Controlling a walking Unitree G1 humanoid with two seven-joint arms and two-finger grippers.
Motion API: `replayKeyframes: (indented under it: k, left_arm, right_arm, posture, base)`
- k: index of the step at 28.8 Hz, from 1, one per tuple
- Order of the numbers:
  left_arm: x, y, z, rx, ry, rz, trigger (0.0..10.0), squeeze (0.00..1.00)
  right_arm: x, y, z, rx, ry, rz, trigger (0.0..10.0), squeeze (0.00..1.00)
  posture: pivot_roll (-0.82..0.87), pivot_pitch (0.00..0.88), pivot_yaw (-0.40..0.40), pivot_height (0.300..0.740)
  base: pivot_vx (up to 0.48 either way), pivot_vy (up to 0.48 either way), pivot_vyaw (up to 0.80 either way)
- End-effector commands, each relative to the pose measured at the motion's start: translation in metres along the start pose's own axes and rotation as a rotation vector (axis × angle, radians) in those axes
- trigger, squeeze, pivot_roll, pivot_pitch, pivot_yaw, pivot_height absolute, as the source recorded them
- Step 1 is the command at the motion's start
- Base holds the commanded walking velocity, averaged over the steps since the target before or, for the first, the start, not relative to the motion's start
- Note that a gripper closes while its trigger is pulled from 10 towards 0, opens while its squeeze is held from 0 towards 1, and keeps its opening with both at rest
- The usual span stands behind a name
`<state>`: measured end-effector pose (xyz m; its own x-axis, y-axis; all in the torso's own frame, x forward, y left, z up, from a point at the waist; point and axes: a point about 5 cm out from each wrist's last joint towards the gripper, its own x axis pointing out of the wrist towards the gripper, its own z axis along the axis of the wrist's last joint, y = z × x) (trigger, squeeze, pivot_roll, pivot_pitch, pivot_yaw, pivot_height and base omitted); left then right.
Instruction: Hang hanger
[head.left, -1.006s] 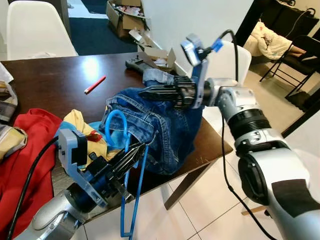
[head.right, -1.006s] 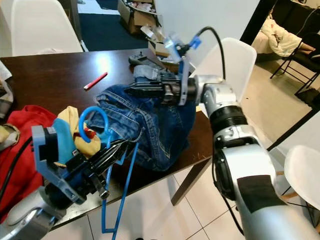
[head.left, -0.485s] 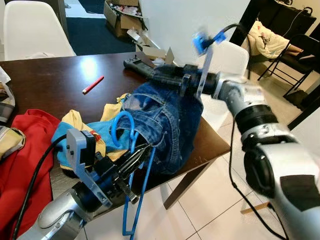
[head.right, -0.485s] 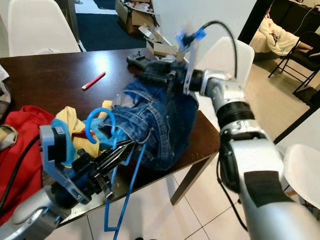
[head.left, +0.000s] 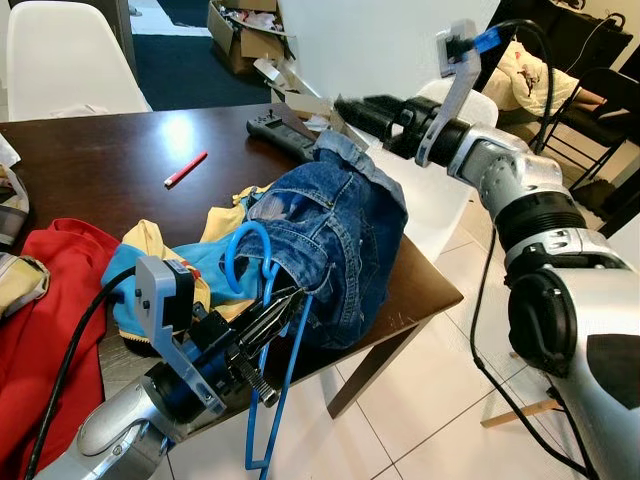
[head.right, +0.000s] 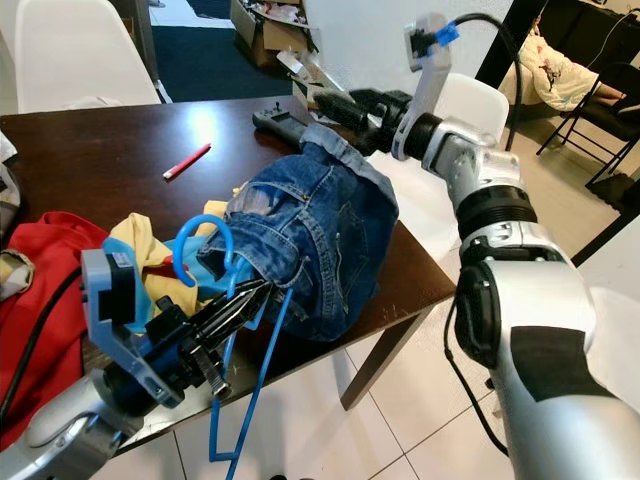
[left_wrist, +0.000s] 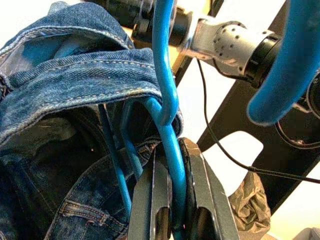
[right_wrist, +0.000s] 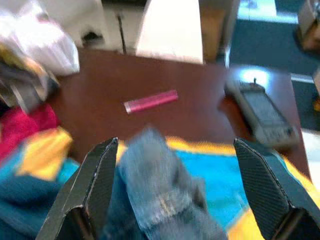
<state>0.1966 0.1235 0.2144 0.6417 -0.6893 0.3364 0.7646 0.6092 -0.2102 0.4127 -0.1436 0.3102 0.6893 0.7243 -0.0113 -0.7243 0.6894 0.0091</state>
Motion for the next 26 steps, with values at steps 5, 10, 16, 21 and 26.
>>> replayKeyframes:
  k: [5, 10, 16, 21, 26]
  left_arm:
    - [0.0036, -0.0087, 0.0016, 0.004, -0.017, -0.037, 10.0, 0.0]
    - [0.0036, -0.0093, 0.0015, 0.003, -0.016, -0.038, 10.0, 0.0]
    - [0.0042, -0.0095, 0.0019, 0.006, -0.017, -0.038, 10.0, 0.0]
    - [0.0048, -0.0094, 0.0023, 0.007, -0.018, -0.039, 10.0, 0.0]
    - [0.0051, -0.0093, 0.0026, 0.008, -0.019, -0.04, 10.0, 0.0]
  right_arm:
    - [-0.0028, -0.0028, -0.0136, 0.107, 0.052, -0.002, 10.0, 0.0]
    - [-0.0021, -0.0027, -0.0118, 0.121, 0.039, -0.009, 0.0, 0.0]
    - [-0.0033, -0.004, -0.0101, 0.154, 0.023, -0.018, 0.0, 0.0]
    - [-0.0055, -0.0064, -0.0086, 0.182, 0.01, -0.034, 0.0, 0.0]
    - [-0.0065, -0.0075, -0.008, 0.188, 0.009, -0.042, 0.0, 0.0]
  posture:
    - [0.14, 0.101, -0.214, 0.74]
    - [0.14, 0.101, -0.214, 0.74]
    - [0.14, 0.106, -0.217, 0.74]
    - [0.14, 0.106, -0.216, 0.74]
    - [0.14, 0.106, -0.215, 0.74]
  base:
    - [0.0, 0.0, 0.0]
    - [0.0, 0.0, 0.0]
    - [0.0, 0.0, 0.0]
    - [0.0, 0.0, 0.0]
    - [0.0, 0.0, 0.0]
